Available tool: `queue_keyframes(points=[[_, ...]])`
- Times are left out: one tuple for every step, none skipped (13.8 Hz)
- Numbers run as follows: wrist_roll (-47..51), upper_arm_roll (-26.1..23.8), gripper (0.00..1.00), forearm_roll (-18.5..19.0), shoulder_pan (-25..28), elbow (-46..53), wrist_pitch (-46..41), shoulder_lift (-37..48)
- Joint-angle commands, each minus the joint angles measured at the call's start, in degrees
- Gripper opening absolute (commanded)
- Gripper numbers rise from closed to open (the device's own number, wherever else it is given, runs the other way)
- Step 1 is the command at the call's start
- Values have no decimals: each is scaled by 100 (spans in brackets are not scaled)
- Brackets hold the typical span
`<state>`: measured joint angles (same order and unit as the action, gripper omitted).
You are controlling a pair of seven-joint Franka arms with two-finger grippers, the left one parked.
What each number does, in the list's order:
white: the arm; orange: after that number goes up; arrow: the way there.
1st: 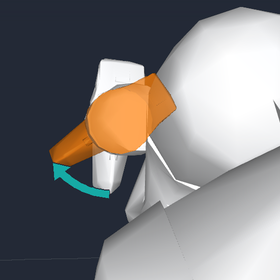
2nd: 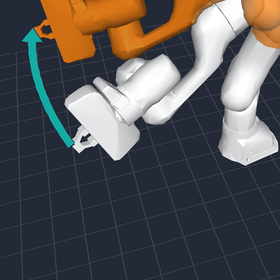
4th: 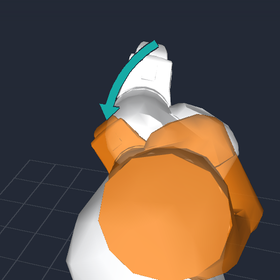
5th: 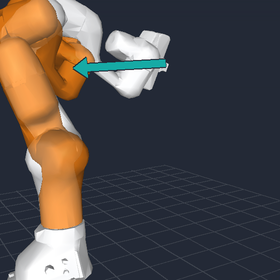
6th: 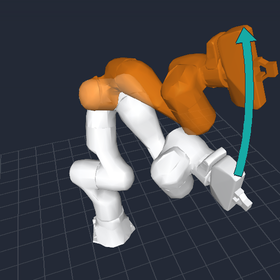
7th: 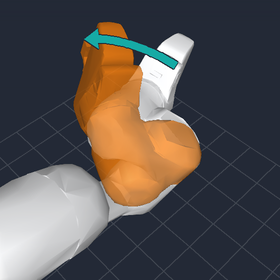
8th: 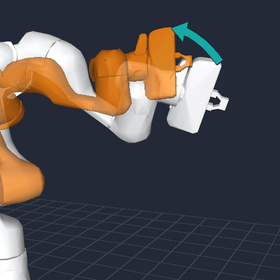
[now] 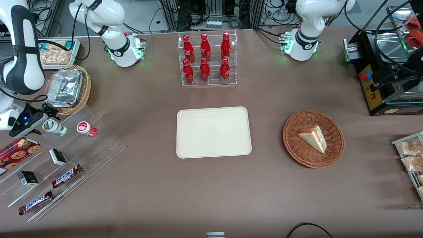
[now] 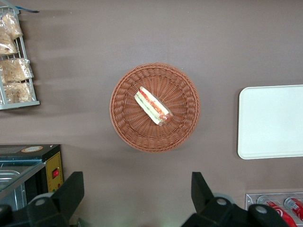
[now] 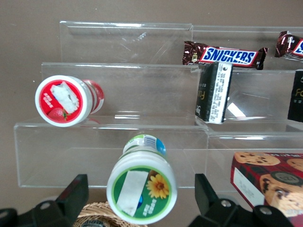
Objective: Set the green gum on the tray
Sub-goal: 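Lower the open right gripper around the green-lidded gum bottle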
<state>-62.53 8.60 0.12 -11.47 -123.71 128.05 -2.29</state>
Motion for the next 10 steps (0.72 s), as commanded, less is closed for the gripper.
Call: queue_keyframes(points=[[-92, -33, 70, 76, -66, -233, 238, 150], [-92, -33, 36, 76, -57, -233, 230, 158], [-118, -33, 9, 76, -57, -224, 221, 150], [-127, -33, 0, 76, -57, -215, 203, 150], [-127, -33, 0, 76, -57, -189, 168, 158], [-127, -33, 0, 76, -48, -163, 142, 158], [-127, -33, 0, 76, -40, -128, 133, 158], [-127, -42, 0, 76, -13, -110, 141, 158], [-93, -68, 0, 76, -4, -40, 133, 150], [-57, -95, 0, 76, 13, 100, 98, 132]])
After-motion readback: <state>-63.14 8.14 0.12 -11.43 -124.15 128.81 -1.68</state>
